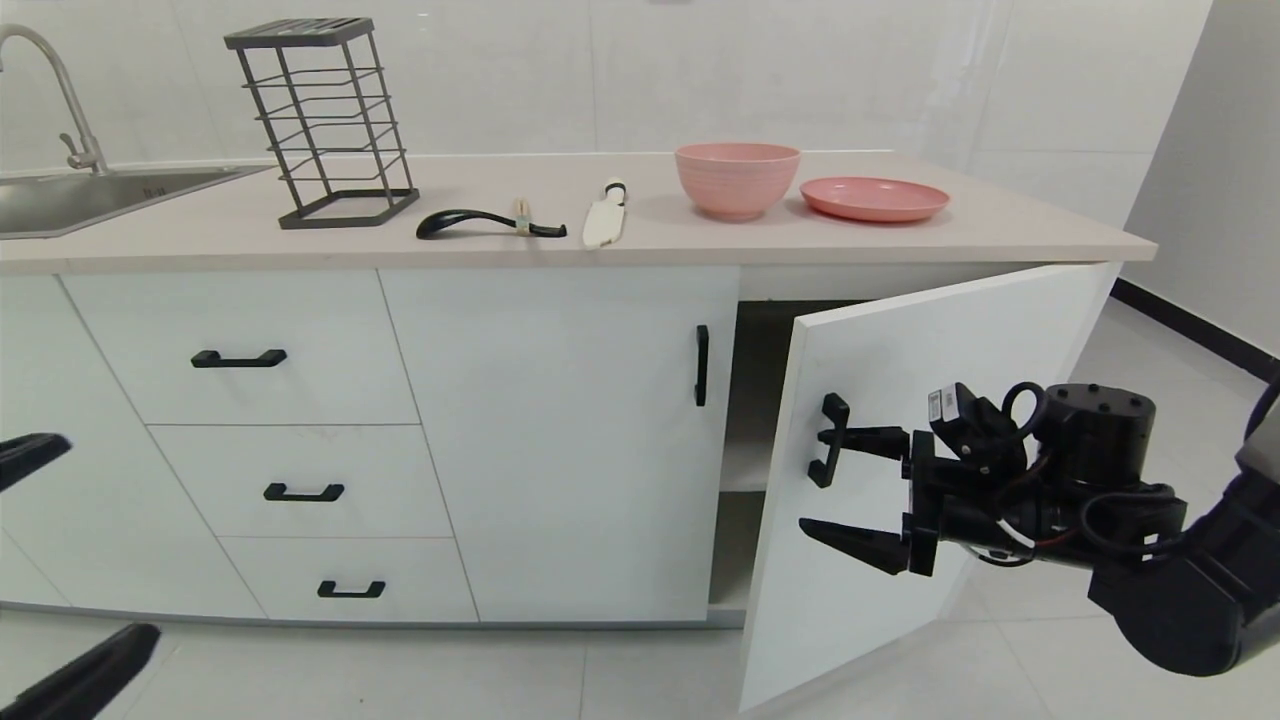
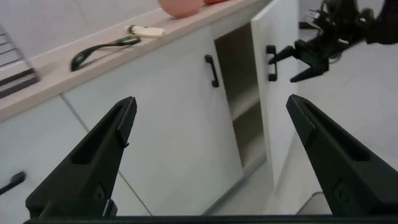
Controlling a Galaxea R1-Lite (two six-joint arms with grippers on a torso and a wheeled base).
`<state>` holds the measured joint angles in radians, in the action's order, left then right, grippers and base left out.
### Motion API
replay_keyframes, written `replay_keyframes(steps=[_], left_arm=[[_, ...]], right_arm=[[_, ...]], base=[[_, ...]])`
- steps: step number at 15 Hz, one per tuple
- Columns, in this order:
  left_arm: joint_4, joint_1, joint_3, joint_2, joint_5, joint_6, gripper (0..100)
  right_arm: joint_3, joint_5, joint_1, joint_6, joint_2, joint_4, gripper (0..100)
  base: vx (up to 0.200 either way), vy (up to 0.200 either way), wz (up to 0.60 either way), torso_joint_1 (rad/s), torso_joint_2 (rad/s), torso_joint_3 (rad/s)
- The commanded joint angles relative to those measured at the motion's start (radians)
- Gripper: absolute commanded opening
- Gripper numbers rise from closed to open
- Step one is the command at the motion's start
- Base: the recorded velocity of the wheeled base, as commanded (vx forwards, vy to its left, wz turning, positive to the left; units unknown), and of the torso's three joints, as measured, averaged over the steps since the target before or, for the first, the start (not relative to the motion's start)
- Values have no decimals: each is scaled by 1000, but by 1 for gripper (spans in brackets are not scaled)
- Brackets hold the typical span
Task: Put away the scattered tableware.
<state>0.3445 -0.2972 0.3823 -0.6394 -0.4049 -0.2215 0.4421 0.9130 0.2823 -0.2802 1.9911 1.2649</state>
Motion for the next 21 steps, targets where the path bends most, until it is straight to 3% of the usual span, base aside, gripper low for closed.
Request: replay_keyframes(steps=[1, 2, 4, 5, 7, 8, 11, 13, 15, 16, 18, 21], left_arm=[[1, -122, 49, -191, 0, -53, 100], [1, -197, 86, -287, 0, -70, 100], [2, -267, 164, -439, 3, -76, 100], [4, -290, 219, -523, 5, -99, 100], [27, -342, 337, -718, 8, -180, 100], [71, -361, 369, -800, 8, -183, 100], [220, -430, 480, -1059, 8, -179, 100], [255, -445, 556, -1175, 20, -168, 100], [289, -445, 655, -1275, 38, -130, 100], [311, -445, 695, -1323, 67, -95, 100], [312, -441, 698, -1339, 129, -81, 100], [323, -424, 698, -1355, 138, -78, 100]], right_arm=[[-28, 3, 26, -2, -35, 8, 100], [-46, 1, 28, -2, -49, 8, 100], [-48, 1, 28, -2, -52, 8, 100], [-48, 1, 28, -2, -52, 8, 100], [-48, 1, 28, -2, -52, 8, 100], [-48, 1, 28, -2, -52, 8, 100], [-48, 3, 28, -1, -52, 8, 100], [-48, 3, 28, -1, -52, 8, 100], [-48, 3, 28, -1, -54, 8, 100], [-48, 3, 28, -1, -55, 8, 100], [-49, 3, 28, -1, -55, 8, 100], [-49, 3, 28, -1, -58, 8, 100]], base=[[0, 0, 0, 0, 0, 0], [0, 0, 0, 0, 0, 0], [0, 0, 0, 0, 0, 0], [0, 0, 0, 0, 0, 0], [0, 0, 0, 0, 0, 0], [0, 0, 0, 0, 0, 0], [0, 0, 0, 0, 0, 0], [0, 0, 0, 0, 0, 0], [0, 0, 0, 0, 0, 0], [0, 0, 0, 0, 0, 0], [0, 0, 0, 0, 0, 0], [0, 0, 0, 0, 0, 0]])
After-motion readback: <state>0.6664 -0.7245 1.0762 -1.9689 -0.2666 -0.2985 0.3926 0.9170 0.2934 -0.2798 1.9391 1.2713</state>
